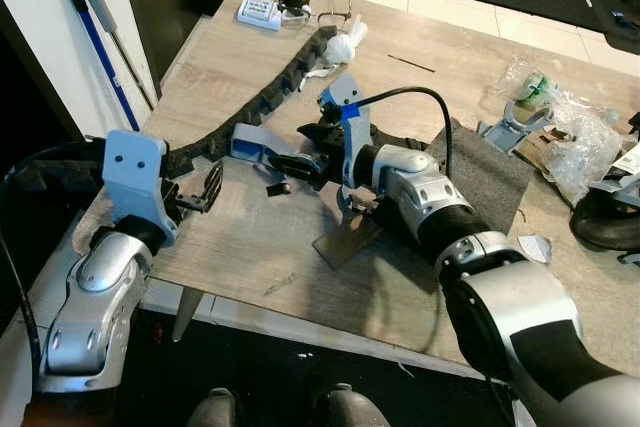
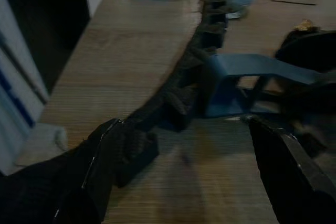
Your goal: Picking trash to rubbish bin
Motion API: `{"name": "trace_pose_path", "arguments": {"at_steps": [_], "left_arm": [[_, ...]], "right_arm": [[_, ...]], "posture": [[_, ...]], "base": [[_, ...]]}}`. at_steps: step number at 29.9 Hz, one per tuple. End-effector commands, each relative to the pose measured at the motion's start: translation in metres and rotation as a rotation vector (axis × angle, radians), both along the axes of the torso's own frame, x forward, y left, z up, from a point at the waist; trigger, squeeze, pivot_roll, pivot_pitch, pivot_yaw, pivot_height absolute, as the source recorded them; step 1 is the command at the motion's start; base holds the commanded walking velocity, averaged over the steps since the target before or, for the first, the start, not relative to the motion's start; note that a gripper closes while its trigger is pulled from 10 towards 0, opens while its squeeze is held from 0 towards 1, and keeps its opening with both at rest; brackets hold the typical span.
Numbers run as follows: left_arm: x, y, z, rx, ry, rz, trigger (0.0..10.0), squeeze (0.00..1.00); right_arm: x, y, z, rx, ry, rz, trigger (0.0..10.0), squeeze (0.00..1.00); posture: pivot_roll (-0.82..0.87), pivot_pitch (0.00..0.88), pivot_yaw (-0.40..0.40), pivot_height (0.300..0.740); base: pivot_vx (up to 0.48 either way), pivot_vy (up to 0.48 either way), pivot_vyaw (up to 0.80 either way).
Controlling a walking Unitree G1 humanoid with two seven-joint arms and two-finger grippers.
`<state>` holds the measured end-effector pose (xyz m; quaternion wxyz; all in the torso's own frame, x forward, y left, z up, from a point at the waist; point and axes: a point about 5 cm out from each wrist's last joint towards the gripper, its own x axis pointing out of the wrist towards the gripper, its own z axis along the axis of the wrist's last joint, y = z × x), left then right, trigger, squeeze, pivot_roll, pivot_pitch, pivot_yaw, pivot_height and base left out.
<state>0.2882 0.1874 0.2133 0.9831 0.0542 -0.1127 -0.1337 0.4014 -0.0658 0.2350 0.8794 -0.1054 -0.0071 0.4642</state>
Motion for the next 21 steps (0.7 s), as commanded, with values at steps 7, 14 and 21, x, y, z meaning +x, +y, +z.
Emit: {"name": "trace_pose_path", "arguments": {"at_steps": [7, 14, 21], "left_arm": [[-0.018, -0.028, -0.006, 0.022, 0.059, -0.245, 10.0, 0.00], [-0.020, -0.028, -0.011, 0.054, 0.094, -0.239, 10.0, 0.00], [-0.020, -0.030, -0.011, 0.052, 0.097, -0.237, 10.0, 0.00]], "right_arm": [[-0.001, 0.002, -0.010, -0.087, -0.003, 0.006, 10.0, 0.00], [-0.003, 0.007, -0.005, -0.064, -0.014, 0.061, 10.0, 0.00], [-0.003, 0.006, -0.011, -0.105, -0.006, 0.051, 2.6, 0.00]], "posture": [[0.03, 0.330, -0.143, 0.740], [0.03, 0.330, -0.146, 0.740], [0.02, 0.327, -0.150, 0.740]], "base": [[0.000, 0.000, 0.00], [0.000, 0.000, 0.00], [0.000, 0.000, 0.00]]}}
